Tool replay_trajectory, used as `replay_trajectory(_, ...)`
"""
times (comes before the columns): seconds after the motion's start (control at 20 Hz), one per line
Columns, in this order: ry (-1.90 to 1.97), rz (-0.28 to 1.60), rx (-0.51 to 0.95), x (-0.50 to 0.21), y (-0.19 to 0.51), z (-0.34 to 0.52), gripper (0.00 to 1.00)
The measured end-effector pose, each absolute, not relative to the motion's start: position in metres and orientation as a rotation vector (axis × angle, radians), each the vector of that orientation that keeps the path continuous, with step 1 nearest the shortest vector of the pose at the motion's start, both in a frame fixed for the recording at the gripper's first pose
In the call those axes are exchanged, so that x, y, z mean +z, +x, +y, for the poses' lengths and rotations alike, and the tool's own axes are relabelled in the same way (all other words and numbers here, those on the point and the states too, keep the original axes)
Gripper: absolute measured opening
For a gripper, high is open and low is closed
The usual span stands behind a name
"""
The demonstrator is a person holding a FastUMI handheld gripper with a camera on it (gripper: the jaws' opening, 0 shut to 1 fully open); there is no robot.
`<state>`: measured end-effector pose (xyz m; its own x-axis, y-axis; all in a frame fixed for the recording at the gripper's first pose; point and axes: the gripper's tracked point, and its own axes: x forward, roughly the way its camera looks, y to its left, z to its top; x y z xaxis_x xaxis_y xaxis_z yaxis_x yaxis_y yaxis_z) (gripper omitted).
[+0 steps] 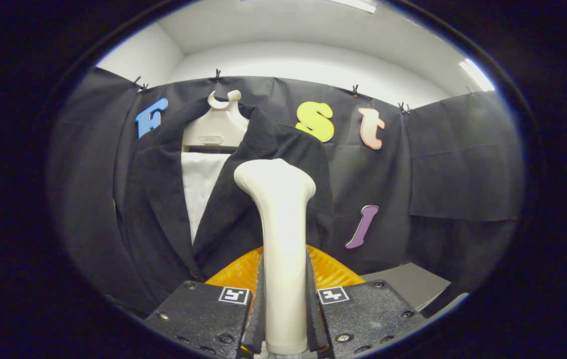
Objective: Iron the clothes twice with a garment steamer, once on the left side and once on the right side.
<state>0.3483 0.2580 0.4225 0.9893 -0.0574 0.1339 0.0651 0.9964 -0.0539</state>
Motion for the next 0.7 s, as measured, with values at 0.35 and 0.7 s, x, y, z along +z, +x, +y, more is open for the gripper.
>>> replay_trajectory(0.35, -0.092, -0.102, -0.06, 0.394, 0.347, 0.26, 0.37)
replay_trajectory(0.7, -0.116, -0.051, -0.061, 0.353, 0.344, 0.259, 0.37)
